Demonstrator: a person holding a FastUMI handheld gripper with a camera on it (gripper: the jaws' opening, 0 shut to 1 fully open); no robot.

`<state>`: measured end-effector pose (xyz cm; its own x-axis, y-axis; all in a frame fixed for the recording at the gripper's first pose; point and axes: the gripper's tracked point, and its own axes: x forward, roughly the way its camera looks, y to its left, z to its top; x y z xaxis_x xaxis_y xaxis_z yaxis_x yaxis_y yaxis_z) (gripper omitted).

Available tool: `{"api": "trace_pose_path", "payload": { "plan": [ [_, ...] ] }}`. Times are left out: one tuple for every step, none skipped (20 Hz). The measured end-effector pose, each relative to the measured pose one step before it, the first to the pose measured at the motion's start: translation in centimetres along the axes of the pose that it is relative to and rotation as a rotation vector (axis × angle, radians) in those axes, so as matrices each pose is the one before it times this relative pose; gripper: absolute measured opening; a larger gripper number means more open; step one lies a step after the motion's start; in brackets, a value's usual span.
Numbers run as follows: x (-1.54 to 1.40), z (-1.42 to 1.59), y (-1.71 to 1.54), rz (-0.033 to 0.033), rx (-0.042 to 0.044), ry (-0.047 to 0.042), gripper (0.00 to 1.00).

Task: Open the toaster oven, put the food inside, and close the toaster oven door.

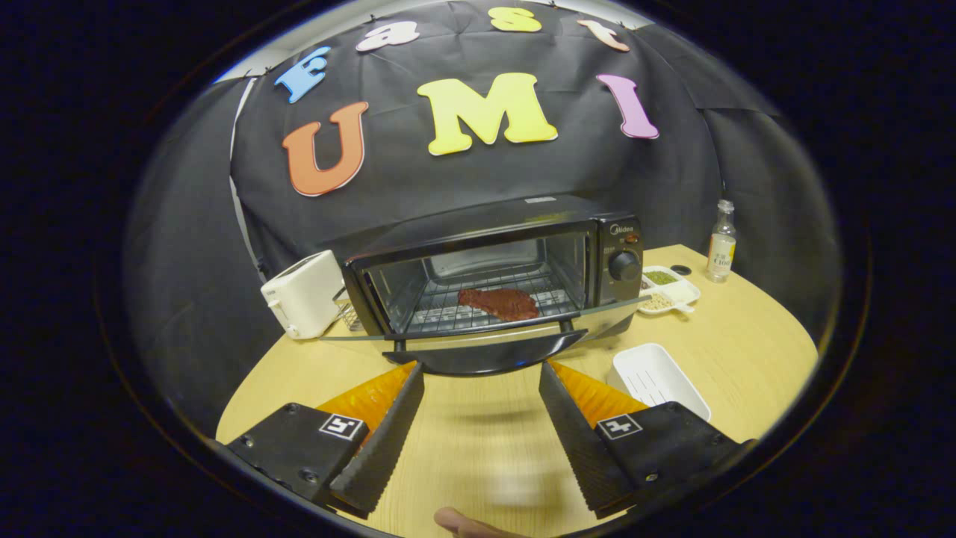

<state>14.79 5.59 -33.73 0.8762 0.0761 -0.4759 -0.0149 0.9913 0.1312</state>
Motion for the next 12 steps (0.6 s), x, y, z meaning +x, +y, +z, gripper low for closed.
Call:
{"api": "trace_pose_path", "payload": {
  "plan": [
    [0.067, 0.369, 0.097, -0.00329, -0.00671, -0.00056, 0.98],
    [0.058, 0.408, 0.034, -0.00418, -0.01013, -0.00038, 0.98],
    [0.375, 0.467, 0.017, -0.00448, -0.00915, -0.00485, 0.99],
    [0.123, 0.665, 0.004, -0.00679, -0.01302, -0.00625, 0.99],
    [0.259, 0.678, -0.196, -0.00892, -0.01400, -0.01001, 0.99],
    [0.196, 0.875, -0.162, -0.00803, -0.01286, -0.01657, 0.99],
    [0.284, 0.792, -0.096, -0.00903, -0.01017, -0.01913, 0.99],
    [0.285, 0.831, -0.210, -0.00938, -0.00455, -0.01641, 0.99],
    [0.035, 0.691, -0.180, -0.01181, -0.00295, -0.01084, 0.99],
    [-0.014, 0.664, -0.123, -0.00541, -0.00010, -0.00170, 0.99],
    [-0.460, 0.963, 0.087, 0.00436, 0.01166, -0.01150, 0.99],
    [-0.623, 1.242, 0.274, 0.01034, 0.01037, -0.01686, 0.99]
  ]
}}
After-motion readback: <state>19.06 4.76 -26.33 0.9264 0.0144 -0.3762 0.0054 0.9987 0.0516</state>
